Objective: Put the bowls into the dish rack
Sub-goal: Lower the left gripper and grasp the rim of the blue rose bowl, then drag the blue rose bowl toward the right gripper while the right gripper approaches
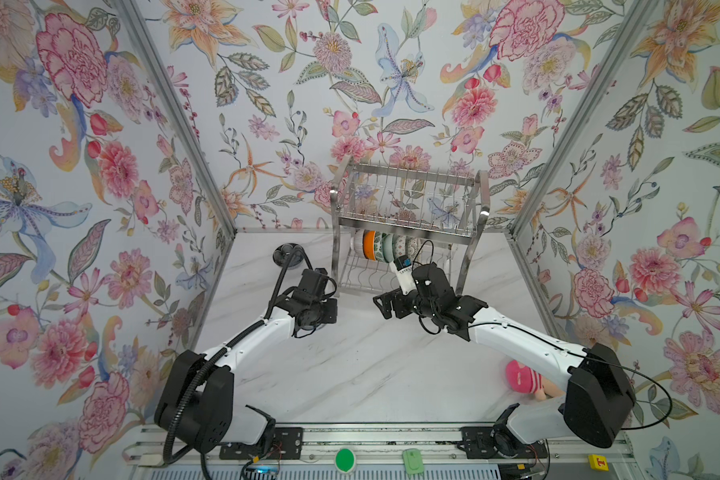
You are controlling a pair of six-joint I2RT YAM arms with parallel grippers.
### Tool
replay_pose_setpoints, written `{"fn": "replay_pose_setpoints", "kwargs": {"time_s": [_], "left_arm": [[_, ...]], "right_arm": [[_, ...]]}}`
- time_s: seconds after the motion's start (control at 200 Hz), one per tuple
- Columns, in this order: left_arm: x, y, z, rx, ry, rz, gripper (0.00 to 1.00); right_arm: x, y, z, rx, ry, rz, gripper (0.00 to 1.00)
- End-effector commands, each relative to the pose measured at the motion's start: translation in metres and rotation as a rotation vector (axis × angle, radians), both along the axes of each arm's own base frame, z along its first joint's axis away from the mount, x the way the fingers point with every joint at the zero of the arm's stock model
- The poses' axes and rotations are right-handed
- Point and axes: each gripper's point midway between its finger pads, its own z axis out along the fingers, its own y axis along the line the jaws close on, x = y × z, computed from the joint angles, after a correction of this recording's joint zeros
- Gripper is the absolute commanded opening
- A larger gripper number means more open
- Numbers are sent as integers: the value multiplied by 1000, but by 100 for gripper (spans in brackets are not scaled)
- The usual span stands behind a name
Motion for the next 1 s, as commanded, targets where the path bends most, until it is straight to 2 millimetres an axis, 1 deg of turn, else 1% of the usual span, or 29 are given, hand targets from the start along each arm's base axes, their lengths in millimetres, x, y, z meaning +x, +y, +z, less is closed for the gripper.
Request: {"fn": "replay_pose_setpoints", "kwargs": {"time_s": [0.0,0.09,0.145,0.185,0.205,0.215,0.25,0.26,0.275,0.315,0.39,0.475,0.545,0.626,0.676,0.691,0.776,0.916,0.996], "left_arm": [[7,-34,17,-64,-56,14,0],[-1,-66,11,-88,-38,-42,0],[-4,-81,6,-95,-29,-69,0],[-7,-90,3,-97,-24,-79,0],[-8,-94,4,-107,-28,-85,0],[-8,-96,-5,-97,-11,-87,0],[-10,-104,-12,-102,2,-98,0],[-10,-106,-13,-105,3,-100,0],[-11,-110,-14,-109,5,-106,0],[-13,-119,-18,-112,9,-120,0],[-14,-131,-27,-101,24,-139,0],[-15,-145,-32,-116,36,-167,0],[-14,-151,-37,-119,50,-175,0],[-13,-156,-38,-127,51,-180,0],[-12,-158,-39,-128,53,-180,8],[-12,-158,-39,-127,53,-182,9],[-13,-163,-40,-131,54,-192,5],[-14,-169,-46,-128,63,-198,12],[-15,-170,-48,-129,66,-198,19]], "right_arm": [[-7,-26,-4,-31,25,-53,99],[-9,-39,-4,-41,30,-76,99],[-10,-45,-4,-50,31,-84,99],[-11,-49,-5,-56,33,-90,99],[-12,-50,-6,-56,33,-89,99],[-12,-51,-6,-57,33,-89,99],[-15,-51,-8,-57,37,-85,99],[-10,-58,-8,-56,38,-105,99],[-9,-62,-9,-56,42,-112,99],[-9,-66,-12,-56,51,-119,99],[-7,-74,-18,-59,79,-142,99],[-5,-79,-21,-56,101,-157,99],[-7,-82,-20,-55,105,-165,99],[-10,-86,-22,-52,110,-177,99],[-13,-88,-24,-50,116,-182,99],[-13,-89,-25,-50,117,-184,99],[-17,-91,-29,-54,125,-185,99],[-16,-93,-34,-62,134,-189,99],[-15,-92,-34,-58,136,-188,99]]}}
